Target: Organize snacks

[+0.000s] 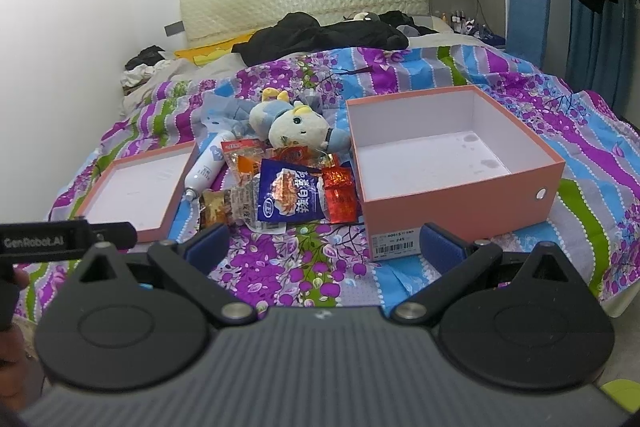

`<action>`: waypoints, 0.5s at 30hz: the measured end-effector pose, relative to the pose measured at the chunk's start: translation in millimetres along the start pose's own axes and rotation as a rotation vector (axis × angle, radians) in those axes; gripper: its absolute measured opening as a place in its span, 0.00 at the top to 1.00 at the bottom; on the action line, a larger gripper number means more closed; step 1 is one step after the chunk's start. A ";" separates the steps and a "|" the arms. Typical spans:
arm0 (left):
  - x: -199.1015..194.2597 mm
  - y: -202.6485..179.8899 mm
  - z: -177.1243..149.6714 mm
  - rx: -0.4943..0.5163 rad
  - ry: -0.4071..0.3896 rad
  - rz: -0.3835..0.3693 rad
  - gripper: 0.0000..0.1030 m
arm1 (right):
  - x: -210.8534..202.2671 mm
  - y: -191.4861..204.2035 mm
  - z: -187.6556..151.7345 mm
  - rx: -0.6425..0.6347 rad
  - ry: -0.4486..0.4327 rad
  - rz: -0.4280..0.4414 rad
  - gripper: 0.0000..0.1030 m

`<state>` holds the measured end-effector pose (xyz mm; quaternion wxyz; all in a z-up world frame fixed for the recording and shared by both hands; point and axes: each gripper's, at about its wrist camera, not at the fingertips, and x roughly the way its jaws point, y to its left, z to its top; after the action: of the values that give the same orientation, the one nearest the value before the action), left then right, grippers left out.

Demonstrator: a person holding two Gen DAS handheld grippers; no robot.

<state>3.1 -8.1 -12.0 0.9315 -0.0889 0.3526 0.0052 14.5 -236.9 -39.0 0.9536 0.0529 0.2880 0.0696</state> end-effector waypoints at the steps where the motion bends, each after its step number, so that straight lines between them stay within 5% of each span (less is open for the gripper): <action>1: 0.9 0.4 0.0 0.000 0.002 0.001 0.01 | 0.8 -0.1 -0.9 -0.001 0.002 0.005 0.00; 15: 28.3 8.6 -5.4 -0.017 0.048 -0.005 0.01 | 22.8 -0.4 -15.0 -0.002 0.050 0.023 0.00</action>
<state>20.1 -2.1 -36.0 0.9220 -0.0978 0.3747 0.0037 25.0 -232.7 -63.8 0.9454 0.0537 0.3109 0.0822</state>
